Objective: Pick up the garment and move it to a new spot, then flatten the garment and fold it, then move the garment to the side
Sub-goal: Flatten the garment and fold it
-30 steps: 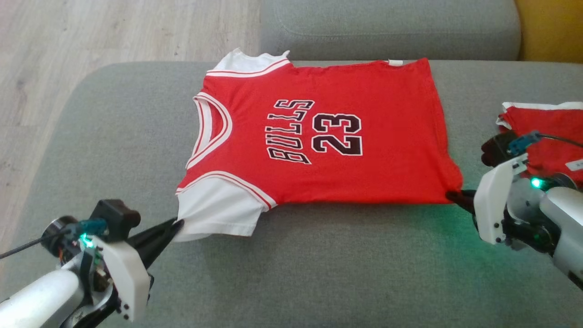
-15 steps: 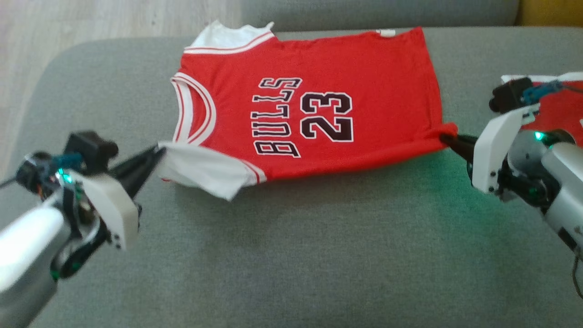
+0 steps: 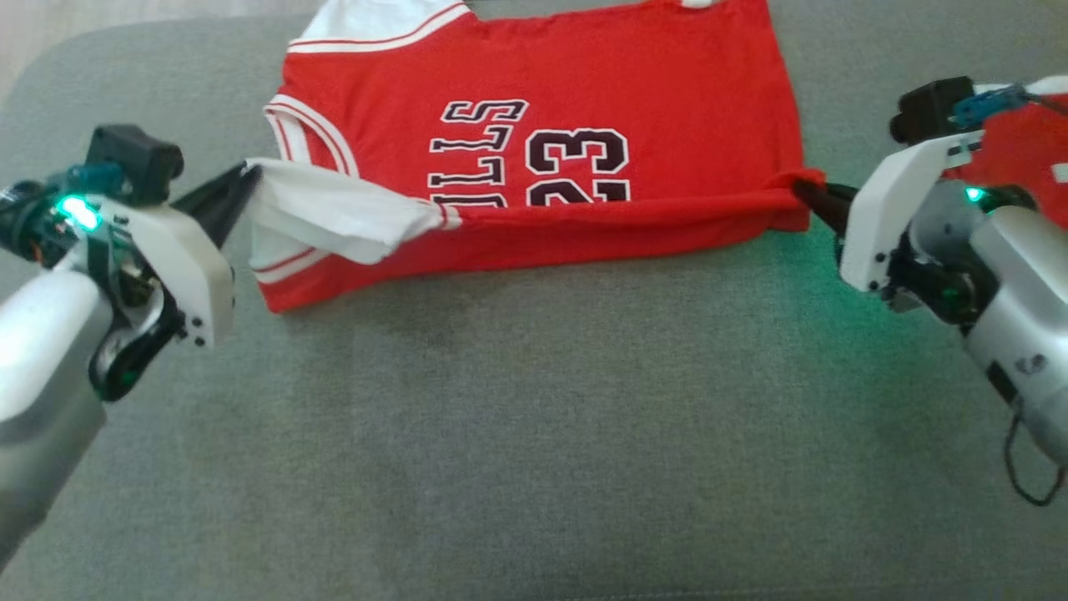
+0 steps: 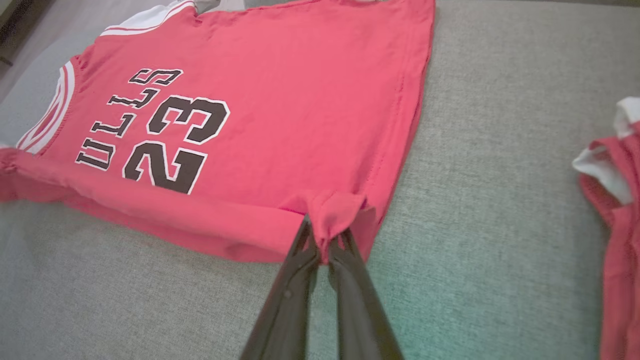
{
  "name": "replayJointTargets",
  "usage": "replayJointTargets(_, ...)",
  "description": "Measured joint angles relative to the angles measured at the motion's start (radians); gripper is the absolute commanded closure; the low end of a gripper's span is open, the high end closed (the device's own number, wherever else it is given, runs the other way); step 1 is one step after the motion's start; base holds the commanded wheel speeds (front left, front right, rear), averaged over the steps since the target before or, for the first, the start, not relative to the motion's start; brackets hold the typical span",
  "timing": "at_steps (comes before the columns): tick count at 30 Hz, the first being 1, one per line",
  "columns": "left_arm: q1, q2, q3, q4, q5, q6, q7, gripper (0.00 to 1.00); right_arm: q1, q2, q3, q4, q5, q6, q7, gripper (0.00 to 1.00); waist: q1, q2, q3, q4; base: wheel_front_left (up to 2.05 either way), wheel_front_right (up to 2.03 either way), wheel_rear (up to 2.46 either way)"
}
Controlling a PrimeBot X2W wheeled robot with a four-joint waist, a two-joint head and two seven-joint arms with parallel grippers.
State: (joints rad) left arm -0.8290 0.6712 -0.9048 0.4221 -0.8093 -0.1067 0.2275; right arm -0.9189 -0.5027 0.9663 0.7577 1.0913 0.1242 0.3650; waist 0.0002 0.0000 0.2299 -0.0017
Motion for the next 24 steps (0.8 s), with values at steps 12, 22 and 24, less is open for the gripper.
replayJointTargets(12,-0.138,-0.062,-0.043,0.197,0.038,-0.018,-0.027,1.0,-0.077,0.066,0.018,0.053,-0.012,0.0,-0.022,1.0,-0.0001,0.0,0.058,-0.043,0.0,0.0,0.0)
replayJointTargets(22,-0.211,-0.135,-0.067,0.351,0.038,-0.026,-0.1,0.5,-0.108,0.087,0.031,0.089,-0.015,0.0,-0.088,0.0,-0.0002,0.0,0.109,-0.046,0.0,0.0,0.0)
replayJointTargets(24,-0.225,-0.149,-0.065,0.383,0.038,-0.024,-0.134,0.0,-0.123,0.093,0.023,0.116,-0.015,0.0,-0.113,0.0,-0.0002,0.0,0.114,-0.044,0.0,0.0,0.0)
